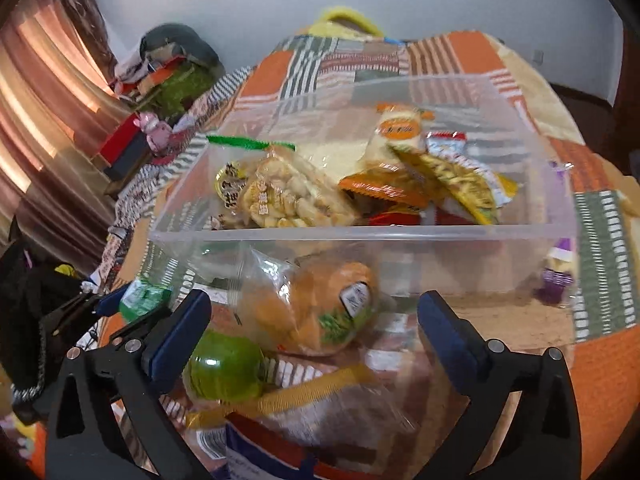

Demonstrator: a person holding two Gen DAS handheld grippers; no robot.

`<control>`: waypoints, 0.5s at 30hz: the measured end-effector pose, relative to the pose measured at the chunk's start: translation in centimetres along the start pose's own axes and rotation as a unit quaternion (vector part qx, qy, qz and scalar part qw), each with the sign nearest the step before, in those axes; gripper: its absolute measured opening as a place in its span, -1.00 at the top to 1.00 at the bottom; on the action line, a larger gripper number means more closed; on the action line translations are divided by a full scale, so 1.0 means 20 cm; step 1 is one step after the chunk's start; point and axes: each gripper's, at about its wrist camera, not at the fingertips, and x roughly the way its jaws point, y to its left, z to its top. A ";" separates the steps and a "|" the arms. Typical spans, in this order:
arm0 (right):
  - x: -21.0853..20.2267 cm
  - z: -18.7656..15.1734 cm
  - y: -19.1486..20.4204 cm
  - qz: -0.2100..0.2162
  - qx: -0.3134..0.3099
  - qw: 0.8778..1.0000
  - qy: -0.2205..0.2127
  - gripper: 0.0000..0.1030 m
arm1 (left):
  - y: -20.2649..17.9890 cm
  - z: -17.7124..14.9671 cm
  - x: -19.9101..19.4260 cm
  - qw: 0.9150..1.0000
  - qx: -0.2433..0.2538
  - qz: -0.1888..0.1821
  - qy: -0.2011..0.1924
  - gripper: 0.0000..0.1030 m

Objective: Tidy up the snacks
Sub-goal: 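Grasp the orange bread bag with the right tool while the left holds the green packet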

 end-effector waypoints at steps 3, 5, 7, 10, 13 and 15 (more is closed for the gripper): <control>0.04 0.01 0.01 -0.007 -0.005 1.000 0.009 -1.00 | 0.01 0.00 0.00 1.000 -0.003 -0.006 -0.004 -0.01; 0.06 0.00 0.02 -0.019 -0.012 1.000 0.015 -0.96 | 0.02 0.00 0.00 1.000 -0.005 -0.008 -0.006 -0.01; 0.07 -0.01 0.01 -0.016 -0.009 1.000 0.019 -0.86 | 0.03 0.00 0.00 1.000 -0.008 -0.011 -0.006 -0.01; 0.06 -0.02 -0.02 -0.015 0.005 1.000 0.013 -0.67 | 0.05 -0.01 0.01 1.000 -0.012 -0.012 -0.007 -0.01; 0.03 -0.04 -0.02 -0.017 0.001 1.000 0.005 -0.46 | 0.05 0.00 0.00 1.000 -0.014 -0.012 -0.009 -0.01; 0.00 -0.06 -0.02 -0.010 -0.006 1.000 0.002 -0.26 | 0.05 0.00 -0.02 1.000 -0.013 -0.011 -0.012 -0.01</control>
